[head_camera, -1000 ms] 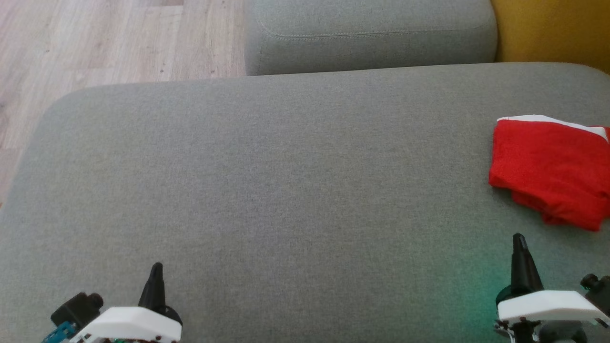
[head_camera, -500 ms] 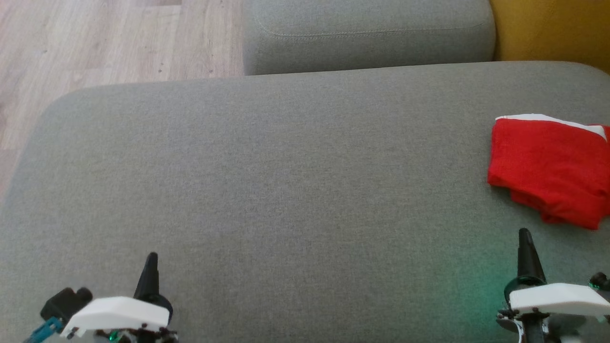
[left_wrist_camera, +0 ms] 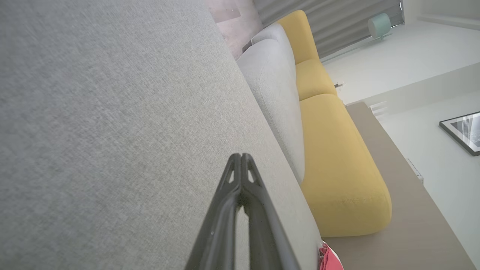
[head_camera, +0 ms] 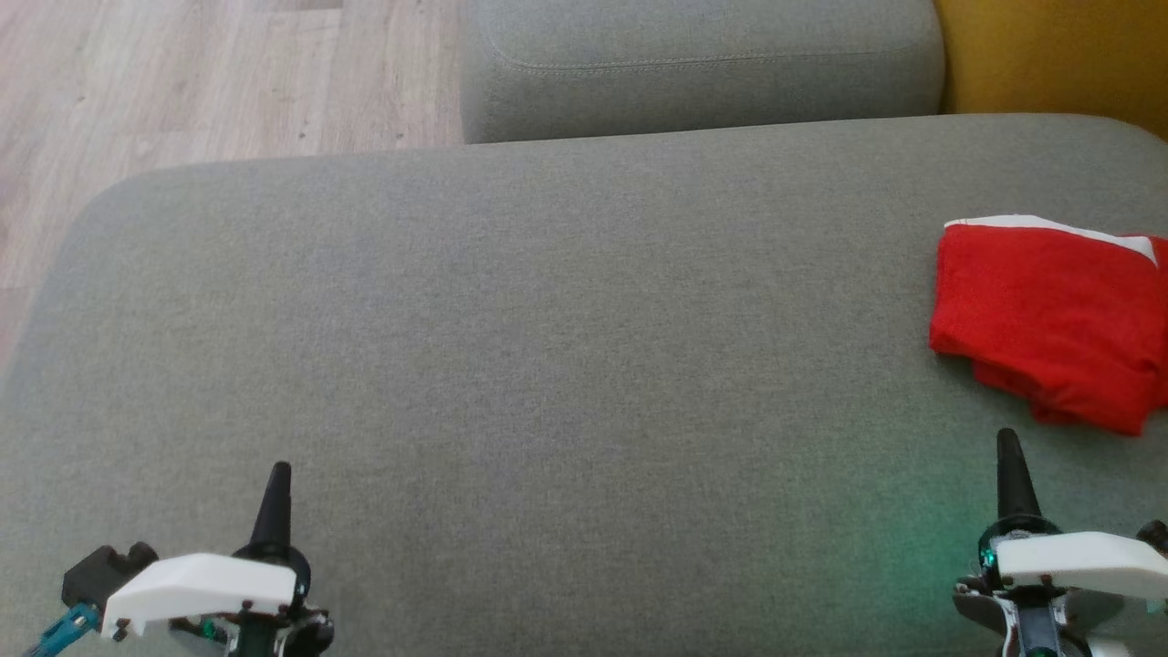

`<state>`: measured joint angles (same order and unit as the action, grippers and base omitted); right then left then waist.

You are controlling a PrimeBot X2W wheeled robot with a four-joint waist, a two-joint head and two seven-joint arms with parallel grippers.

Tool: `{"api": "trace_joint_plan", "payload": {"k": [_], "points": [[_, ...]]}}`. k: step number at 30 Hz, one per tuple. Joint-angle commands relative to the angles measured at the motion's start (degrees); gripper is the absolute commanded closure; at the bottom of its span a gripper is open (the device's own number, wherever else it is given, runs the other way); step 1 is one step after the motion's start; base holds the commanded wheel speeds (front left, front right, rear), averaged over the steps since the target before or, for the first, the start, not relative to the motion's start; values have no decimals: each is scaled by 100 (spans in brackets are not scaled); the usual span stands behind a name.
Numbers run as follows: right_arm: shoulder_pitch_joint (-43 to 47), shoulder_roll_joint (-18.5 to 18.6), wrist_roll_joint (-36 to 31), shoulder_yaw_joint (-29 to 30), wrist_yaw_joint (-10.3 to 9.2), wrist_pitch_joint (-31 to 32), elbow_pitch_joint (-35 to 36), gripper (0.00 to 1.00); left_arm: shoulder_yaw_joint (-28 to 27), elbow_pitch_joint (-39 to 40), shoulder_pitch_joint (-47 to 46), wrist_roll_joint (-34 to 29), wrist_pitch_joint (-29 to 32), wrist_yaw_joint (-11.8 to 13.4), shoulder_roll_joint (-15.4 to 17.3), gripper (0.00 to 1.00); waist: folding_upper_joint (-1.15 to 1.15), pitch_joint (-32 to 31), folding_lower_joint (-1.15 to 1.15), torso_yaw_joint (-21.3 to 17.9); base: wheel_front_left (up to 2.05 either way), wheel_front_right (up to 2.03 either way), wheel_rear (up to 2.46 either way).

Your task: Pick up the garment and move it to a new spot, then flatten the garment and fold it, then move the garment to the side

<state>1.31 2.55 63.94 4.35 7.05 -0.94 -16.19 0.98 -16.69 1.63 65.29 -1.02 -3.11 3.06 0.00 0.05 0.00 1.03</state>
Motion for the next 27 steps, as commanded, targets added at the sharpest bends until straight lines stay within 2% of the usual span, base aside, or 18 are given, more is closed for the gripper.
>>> {"api": "trace_joint_plan", "payload": {"k": [1, 27], "points": [[-331, 73, 197, -39, 30, 41, 200, 100, -198, 204, -324, 175, 49, -61, 40, 100, 0, 0, 0, -4, 0, 0, 0], [-594, 76, 1903, 87, 39, 459, 212, 100, -513, 243, -613, 1809, 467, -301, 31, 100, 0, 8, 0, -67, 0, 0, 0]]}}
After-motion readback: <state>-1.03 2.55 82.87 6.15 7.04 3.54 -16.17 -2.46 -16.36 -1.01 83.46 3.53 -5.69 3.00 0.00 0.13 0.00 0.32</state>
